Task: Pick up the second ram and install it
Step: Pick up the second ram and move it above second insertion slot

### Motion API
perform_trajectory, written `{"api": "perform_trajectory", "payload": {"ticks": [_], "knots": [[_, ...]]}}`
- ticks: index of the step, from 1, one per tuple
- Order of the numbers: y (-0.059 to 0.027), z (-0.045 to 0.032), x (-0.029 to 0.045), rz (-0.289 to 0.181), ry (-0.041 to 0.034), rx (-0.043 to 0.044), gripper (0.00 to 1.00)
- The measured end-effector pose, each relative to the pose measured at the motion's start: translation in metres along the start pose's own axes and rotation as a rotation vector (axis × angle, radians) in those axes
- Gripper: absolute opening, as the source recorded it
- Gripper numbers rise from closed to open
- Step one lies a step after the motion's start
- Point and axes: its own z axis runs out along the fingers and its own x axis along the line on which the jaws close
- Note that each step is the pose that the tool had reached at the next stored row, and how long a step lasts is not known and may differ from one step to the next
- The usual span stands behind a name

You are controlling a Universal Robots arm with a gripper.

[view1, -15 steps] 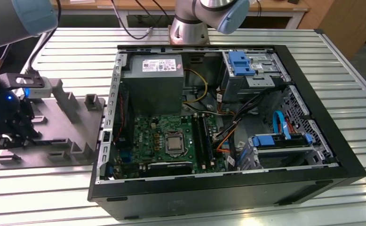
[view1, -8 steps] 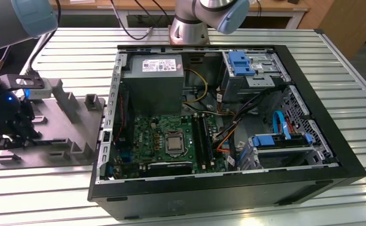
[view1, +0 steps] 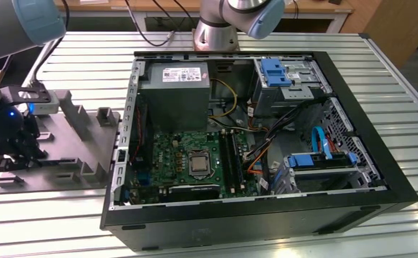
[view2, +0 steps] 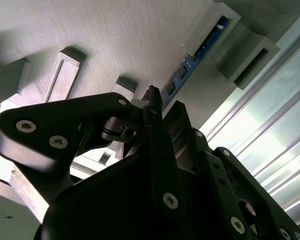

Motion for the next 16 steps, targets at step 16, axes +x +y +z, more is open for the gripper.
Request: {"api": "perform_trajectory", "payload": {"ticks": [16], "knots": [[0.0000,0.0024,-0.0002,0.000,-0.0001,0.0001,0.28]]}}
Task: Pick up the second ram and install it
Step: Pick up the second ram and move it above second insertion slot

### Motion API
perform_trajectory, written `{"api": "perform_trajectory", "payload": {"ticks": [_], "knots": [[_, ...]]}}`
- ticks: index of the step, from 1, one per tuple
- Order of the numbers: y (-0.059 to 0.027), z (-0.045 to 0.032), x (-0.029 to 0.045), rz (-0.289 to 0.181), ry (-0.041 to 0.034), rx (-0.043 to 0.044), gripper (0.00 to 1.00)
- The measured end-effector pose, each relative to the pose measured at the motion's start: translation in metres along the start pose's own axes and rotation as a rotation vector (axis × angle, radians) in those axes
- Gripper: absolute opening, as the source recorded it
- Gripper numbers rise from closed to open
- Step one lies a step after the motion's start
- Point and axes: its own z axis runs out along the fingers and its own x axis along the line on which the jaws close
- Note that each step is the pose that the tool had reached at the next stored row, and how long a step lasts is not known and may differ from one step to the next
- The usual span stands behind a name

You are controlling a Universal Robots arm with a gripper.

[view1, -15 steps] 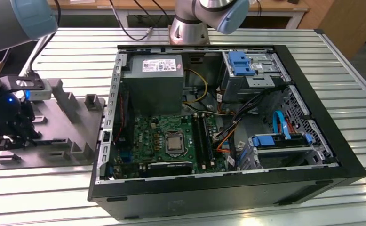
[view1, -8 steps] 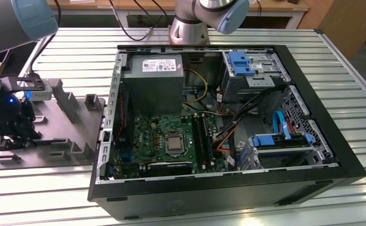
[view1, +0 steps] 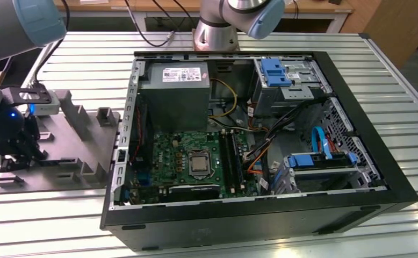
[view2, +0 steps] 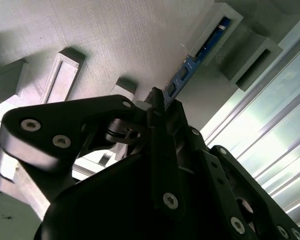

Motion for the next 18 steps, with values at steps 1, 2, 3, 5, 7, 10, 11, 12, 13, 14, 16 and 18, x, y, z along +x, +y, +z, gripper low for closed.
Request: {"api": "perform_trajectory", "payload": {"ticks": [1,2,3,5,7,10,11,12,13,14,16,18], "knots": [[0.0000,0.0000,0.0000,0.000,0.0000,0.0000,0.28],[0.0000,0.0000,0.0000,0.000,0.0000,0.0000,0.21],[0.0000,0.0001,0.0000,0.000,0.0000,0.0000,0.21],[0.0001,-0.0046,-0.0001,0.000,0.0000,0.0000,0.21],[0.0001,-0.0067,-0.0002,0.000,0.0000,0.0000,0.21],[0.0001,-0.0073,-0.0001,0.000,-0.0001,0.0002,0.21],[0.0001,-0.0073,-0.0001,0.000,-0.0002,0.0002,0.21],[0.0001,-0.0074,-0.0001,0.000,-0.0001,0.0001,0.21],[0.0001,-0.0074,-0.0001,0.000,0.0000,0.0000,0.21],[0.0001,-0.0074,-0.0001,0.000,0.0001,0.0000,0.21],[0.0001,-0.0074,-0.0001,0.000,0.0001,0.0000,0.21],[0.0001,-0.0059,0.0000,0.000,-0.0001,0.0002,0.21]]}}
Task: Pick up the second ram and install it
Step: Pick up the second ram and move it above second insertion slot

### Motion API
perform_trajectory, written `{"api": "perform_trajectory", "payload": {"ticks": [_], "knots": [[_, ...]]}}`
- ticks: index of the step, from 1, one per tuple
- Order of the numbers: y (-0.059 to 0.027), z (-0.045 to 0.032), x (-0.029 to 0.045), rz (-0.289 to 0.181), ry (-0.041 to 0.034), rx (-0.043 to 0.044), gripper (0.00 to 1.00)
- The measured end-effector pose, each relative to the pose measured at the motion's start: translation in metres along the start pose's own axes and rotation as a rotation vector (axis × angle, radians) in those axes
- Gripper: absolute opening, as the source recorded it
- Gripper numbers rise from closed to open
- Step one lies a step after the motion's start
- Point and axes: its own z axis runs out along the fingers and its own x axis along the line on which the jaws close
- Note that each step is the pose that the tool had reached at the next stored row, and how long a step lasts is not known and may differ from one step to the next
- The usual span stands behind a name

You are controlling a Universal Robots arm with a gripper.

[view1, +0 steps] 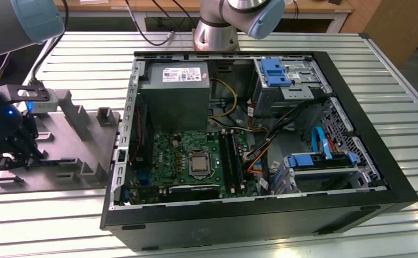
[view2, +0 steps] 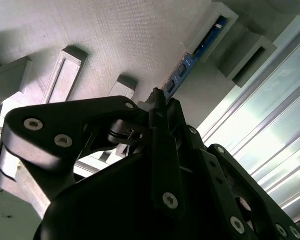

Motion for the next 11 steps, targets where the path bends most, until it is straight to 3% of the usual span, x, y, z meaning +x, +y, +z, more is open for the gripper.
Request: {"api": "perform_trajectory", "payload": {"ticks": [11], "knots": [[0.0000,0.0019,0.0001,0.000,0.0002,-0.0003,0.21]]}}
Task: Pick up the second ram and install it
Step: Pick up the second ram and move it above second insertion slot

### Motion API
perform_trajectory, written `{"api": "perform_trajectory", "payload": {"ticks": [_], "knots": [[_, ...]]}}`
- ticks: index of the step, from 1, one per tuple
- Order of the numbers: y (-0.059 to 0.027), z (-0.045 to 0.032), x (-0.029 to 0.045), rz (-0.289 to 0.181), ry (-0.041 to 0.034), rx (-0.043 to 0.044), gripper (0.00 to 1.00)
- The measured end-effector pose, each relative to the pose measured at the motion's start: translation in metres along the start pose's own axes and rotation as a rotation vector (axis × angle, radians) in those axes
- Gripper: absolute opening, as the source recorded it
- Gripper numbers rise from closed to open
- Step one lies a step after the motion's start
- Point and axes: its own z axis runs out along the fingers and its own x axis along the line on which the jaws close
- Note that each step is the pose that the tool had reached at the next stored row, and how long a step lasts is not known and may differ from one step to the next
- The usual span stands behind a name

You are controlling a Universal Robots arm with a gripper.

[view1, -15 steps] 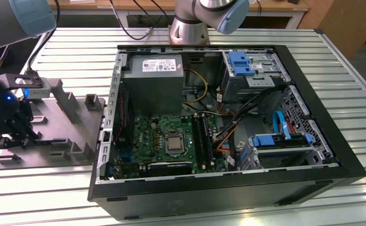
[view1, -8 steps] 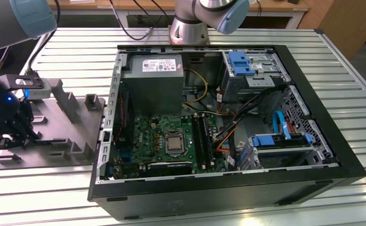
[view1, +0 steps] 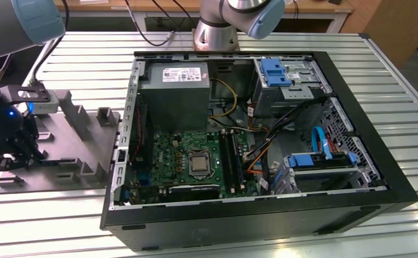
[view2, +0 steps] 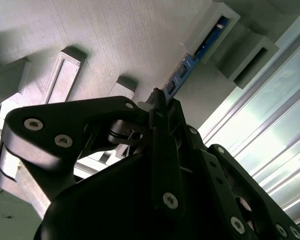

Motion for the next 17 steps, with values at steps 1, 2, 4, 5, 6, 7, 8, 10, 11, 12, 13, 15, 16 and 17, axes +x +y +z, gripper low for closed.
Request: {"api": "perform_trajectory", "payload": {"ticks": [1,2,4,5,6,7,8,10,11,12,13,15,16,17], "knots": [[0.0000,0.0002,0.0005,0.000,-0.0002,0.0003,0.21],[0.0000,0.0001,0.0011,0.000,-0.0001,0.0003,0.21],[0.0000,0.0001,0.0011,0.000,-0.0001,0.0003,0.21],[0.0000,0.0002,0.0011,0.000,-0.0001,0.0001,0.21],[0.0000,0.0008,0.0012,0.000,-0.0003,0.0003,0.21],[0.0000,0.0013,0.0012,0.000,-0.0003,0.0002,0.21],[0.0000,0.0017,0.0013,0.000,-0.0005,0.0002,0.21],[0.0000,0.0016,0.0012,0.000,-0.0005,0.0000,0.21],[0.0000,0.0017,0.0012,0.000,-0.0005,0.0000,0.21],[0.0000,0.0017,0.0012,0.000,-0.0006,0.0001,0.21],[0.0000,0.0017,0.0012,0.000,-0.0006,0.0001,0.21],[0.0000,0.0018,0.0012,0.000,-0.0006,0.0001,0.21],[0.0000,0.0018,0.0012,0.000,-0.0006,0.0001,0.21],[0.0000,0.0018,0.0012,0.000,-0.0006,0.0001,0.21]]}}
